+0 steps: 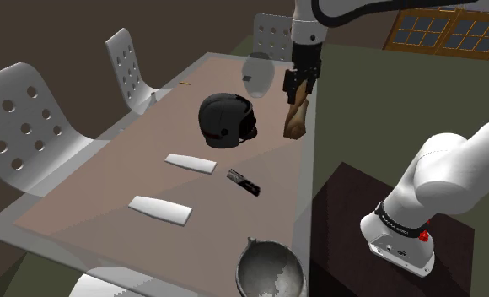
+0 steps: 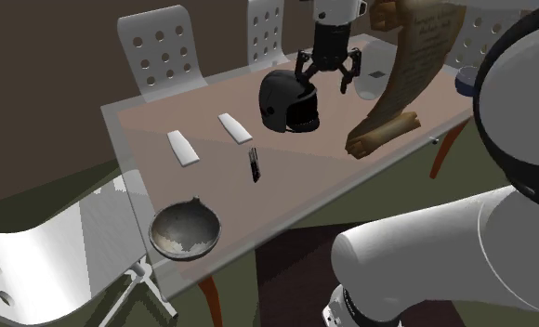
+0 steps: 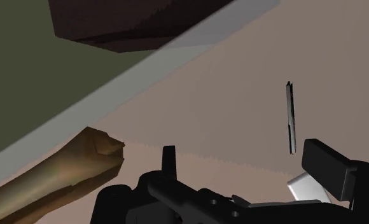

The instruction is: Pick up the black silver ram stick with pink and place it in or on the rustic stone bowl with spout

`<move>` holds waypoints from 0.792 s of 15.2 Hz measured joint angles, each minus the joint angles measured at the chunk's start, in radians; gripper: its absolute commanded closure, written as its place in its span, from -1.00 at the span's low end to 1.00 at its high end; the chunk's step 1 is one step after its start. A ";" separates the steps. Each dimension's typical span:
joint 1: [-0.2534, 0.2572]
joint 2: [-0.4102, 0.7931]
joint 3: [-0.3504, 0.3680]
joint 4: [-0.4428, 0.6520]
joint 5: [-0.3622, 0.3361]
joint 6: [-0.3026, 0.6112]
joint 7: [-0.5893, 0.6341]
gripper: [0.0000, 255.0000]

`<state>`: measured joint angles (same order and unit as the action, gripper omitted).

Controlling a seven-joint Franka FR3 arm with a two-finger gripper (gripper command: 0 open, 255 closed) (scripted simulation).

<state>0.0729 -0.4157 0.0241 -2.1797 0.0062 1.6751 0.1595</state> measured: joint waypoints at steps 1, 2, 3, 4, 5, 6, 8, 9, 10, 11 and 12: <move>0.005 0.044 0.006 0.024 0.005 -0.001 0.004 -1.00; 0.009 0.086 0.011 0.045 0.010 0.001 0.008 -1.00; 0.013 0.132 0.016 0.068 0.014 0.005 0.010 -1.00; 0.020 0.172 0.024 0.087 0.020 0.006 0.019 -1.00; 0.025 0.217 0.030 0.121 0.025 -0.003 0.023 -1.00; 0.028 0.262 0.034 0.150 0.028 -0.006 0.024 -1.00; 0.040 0.351 0.048 0.205 0.037 -0.012 0.038 -1.00; 0.045 0.393 0.053 0.227 0.041 -0.011 0.042 -1.00; 0.047 0.440 0.055 0.260 0.042 -0.016 0.041 -1.00; 0.050 0.489 0.058 0.298 0.044 -0.024 0.042 -1.00; 0.057 0.524 0.065 0.329 0.048 -0.040 0.049 -1.00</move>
<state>0.1301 0.1085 0.0887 -1.8508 0.0545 1.6353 0.2088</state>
